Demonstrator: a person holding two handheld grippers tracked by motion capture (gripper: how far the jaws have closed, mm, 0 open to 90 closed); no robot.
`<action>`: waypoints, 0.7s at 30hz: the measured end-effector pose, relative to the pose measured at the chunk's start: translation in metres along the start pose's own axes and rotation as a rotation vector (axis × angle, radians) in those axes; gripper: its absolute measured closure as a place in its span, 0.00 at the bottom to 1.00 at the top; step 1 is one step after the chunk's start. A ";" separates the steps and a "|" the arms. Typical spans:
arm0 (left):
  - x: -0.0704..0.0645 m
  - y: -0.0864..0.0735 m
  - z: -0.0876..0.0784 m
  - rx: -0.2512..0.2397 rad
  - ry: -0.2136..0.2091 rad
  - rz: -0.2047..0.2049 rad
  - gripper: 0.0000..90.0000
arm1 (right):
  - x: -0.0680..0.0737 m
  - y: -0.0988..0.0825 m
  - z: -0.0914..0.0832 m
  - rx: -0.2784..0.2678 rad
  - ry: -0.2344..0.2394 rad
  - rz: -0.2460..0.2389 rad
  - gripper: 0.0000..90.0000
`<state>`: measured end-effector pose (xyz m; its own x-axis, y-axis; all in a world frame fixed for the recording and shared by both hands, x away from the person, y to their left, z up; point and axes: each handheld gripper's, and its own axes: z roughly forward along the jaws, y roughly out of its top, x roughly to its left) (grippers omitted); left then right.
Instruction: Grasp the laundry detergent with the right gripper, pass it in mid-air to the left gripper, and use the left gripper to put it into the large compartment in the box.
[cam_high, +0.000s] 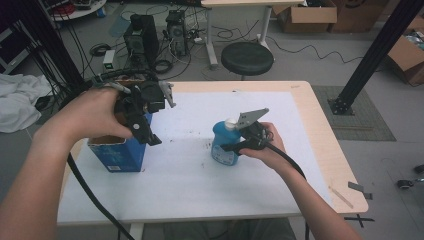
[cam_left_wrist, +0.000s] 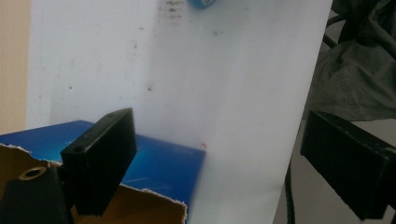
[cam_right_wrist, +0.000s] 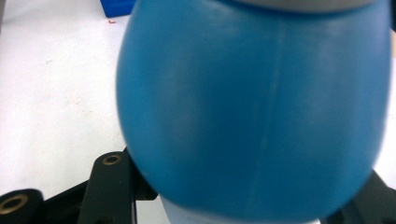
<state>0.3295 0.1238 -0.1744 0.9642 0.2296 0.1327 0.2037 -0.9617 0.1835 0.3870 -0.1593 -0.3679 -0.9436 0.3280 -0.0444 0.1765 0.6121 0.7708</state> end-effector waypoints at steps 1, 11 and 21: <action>0.000 0.000 0.000 -0.001 0.000 0.000 0.13 | 0.000 0.000 0.000 -0.001 0.001 -0.001 0.48; 0.000 0.003 -0.002 -0.002 0.004 0.008 0.13 | -0.003 0.000 -0.003 -0.002 0.062 -0.032 0.50; 0.000 0.012 -0.004 -0.011 0.004 0.023 0.13 | -0.002 0.011 -0.010 -0.005 0.177 -0.085 0.51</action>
<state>0.3315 0.1131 -0.1684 0.9679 0.2081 0.1412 0.1796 -0.9650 0.1912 0.3879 -0.1602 -0.3527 -0.9897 0.1430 0.0029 0.0930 0.6282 0.7725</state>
